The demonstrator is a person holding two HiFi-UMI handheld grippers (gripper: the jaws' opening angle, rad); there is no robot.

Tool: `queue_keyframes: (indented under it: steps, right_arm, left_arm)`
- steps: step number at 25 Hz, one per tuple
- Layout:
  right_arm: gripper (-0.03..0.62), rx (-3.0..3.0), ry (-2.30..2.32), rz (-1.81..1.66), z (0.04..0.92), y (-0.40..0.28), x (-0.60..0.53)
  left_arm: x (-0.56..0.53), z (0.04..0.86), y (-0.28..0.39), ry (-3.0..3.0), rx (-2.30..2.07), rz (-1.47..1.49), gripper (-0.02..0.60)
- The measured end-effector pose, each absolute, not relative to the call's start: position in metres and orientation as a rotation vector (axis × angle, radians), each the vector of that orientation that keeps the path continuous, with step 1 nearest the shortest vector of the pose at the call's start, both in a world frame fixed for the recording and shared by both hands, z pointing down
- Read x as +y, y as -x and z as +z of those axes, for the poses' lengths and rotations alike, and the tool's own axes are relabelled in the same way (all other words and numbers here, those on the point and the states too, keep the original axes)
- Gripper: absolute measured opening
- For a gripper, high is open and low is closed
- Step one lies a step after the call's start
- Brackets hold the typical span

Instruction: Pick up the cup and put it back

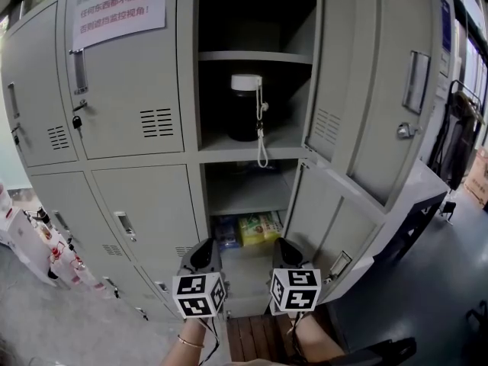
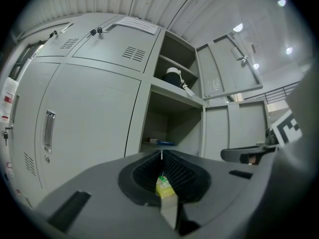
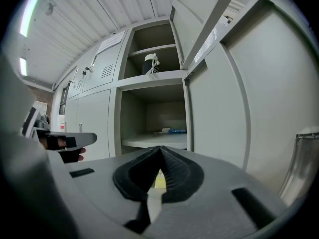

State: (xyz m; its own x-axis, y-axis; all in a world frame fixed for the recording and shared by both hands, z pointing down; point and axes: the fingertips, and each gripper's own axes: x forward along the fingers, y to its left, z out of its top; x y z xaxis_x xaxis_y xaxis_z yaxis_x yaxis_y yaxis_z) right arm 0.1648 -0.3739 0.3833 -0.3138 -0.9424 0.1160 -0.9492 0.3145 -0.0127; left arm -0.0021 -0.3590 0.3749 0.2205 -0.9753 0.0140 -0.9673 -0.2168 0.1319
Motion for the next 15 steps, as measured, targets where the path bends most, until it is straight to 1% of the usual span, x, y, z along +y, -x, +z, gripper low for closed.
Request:
queue_keyframes:
  steps: [15]
  right_arm:
    - [-0.009,-2.473,-1.763,0.152,0.395,-0.156,-0.378]
  left_arm:
    - [-0.36,0.381,0.005,-2.353,-1.879,-0.1,0.012]
